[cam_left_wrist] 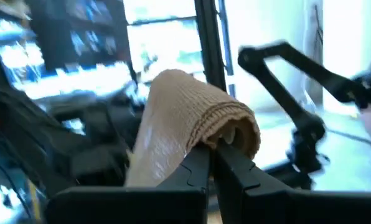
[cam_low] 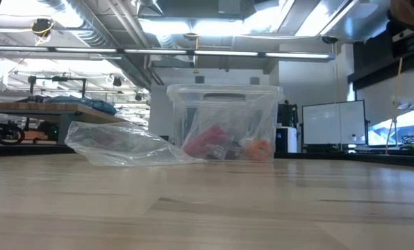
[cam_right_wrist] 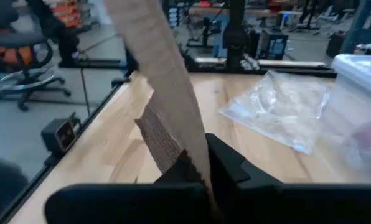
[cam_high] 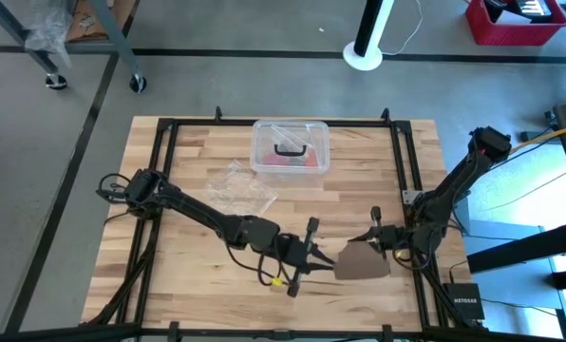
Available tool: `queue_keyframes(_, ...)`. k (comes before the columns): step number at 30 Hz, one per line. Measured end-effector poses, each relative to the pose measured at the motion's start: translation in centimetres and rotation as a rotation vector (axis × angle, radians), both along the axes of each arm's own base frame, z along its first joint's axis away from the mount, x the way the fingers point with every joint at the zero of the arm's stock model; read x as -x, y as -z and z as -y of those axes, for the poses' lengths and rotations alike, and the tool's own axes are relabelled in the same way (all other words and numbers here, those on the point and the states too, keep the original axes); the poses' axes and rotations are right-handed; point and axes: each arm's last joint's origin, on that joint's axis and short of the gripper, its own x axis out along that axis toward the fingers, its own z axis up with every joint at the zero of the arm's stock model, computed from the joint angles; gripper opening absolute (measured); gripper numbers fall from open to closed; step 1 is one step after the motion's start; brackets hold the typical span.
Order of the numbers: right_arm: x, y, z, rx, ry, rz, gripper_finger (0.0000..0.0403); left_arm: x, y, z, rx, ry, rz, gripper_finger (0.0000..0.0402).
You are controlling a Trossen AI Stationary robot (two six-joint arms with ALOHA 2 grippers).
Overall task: Roll bandage
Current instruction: Roll the brown bandage
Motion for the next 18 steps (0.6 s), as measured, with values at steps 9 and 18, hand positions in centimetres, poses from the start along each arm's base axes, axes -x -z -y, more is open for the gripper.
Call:
queue_keyframes(9, -0.1, -0.2, -0.2, 0.014, -0.002, -0.011, 0.0007, 0.2, 0.6, -0.4, -0.054, -0.431, -0.075, 0.0001)
queue_keyframes(18, -0.4, -1.3, -0.8, -0.025, -0.115, -0.013, 0.0009, 0.8, 0.7, 0.7, -0.193, -0.569, -0.097, 0.0001)
